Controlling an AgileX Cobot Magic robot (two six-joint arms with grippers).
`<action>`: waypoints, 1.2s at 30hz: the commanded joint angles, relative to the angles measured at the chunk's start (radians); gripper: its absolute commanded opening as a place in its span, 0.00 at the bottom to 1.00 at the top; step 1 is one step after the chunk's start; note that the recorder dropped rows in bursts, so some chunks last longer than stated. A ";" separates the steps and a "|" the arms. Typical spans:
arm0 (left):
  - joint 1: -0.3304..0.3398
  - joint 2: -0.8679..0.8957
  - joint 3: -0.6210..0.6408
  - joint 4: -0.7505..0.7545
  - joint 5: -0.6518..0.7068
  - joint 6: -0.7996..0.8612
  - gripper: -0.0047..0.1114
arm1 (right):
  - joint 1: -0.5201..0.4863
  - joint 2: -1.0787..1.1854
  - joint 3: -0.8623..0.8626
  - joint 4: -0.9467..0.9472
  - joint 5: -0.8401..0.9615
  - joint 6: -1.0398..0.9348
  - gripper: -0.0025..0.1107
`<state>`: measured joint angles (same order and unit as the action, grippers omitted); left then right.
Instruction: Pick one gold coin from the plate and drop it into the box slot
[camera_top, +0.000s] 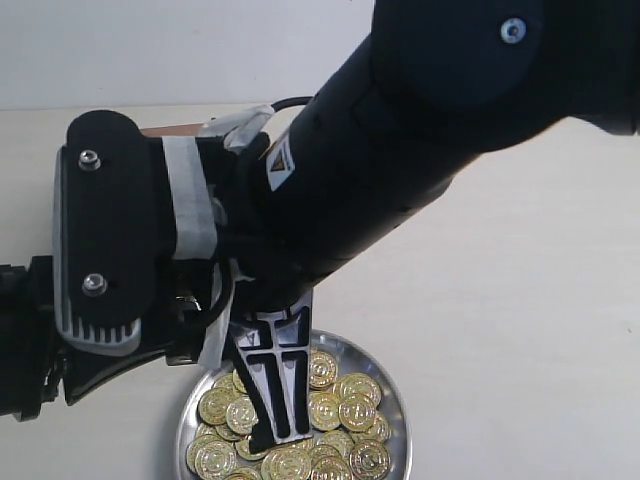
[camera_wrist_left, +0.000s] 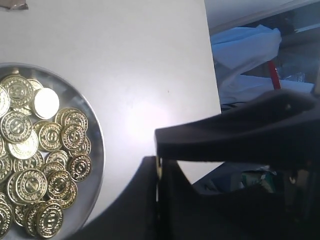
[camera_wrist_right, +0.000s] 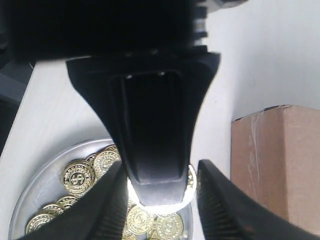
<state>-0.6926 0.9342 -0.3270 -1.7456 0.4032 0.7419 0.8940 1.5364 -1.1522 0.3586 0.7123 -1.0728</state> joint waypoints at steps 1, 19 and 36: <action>-0.008 0.007 -0.003 0.015 0.031 0.068 0.04 | 0.002 -0.004 -0.004 0.006 -0.006 0.008 0.27; -0.004 -0.026 -0.144 0.473 -0.098 -0.052 0.04 | 0.002 -0.154 -0.004 -0.501 -0.042 0.493 0.33; 0.244 0.151 -0.543 1.537 0.097 -0.778 0.04 | 0.002 -0.342 -0.004 -0.435 0.026 0.766 0.02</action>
<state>-0.4855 1.0431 -0.8125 -0.3034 0.4010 0.0344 0.8957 1.2040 -1.1522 -0.0818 0.7215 -0.3216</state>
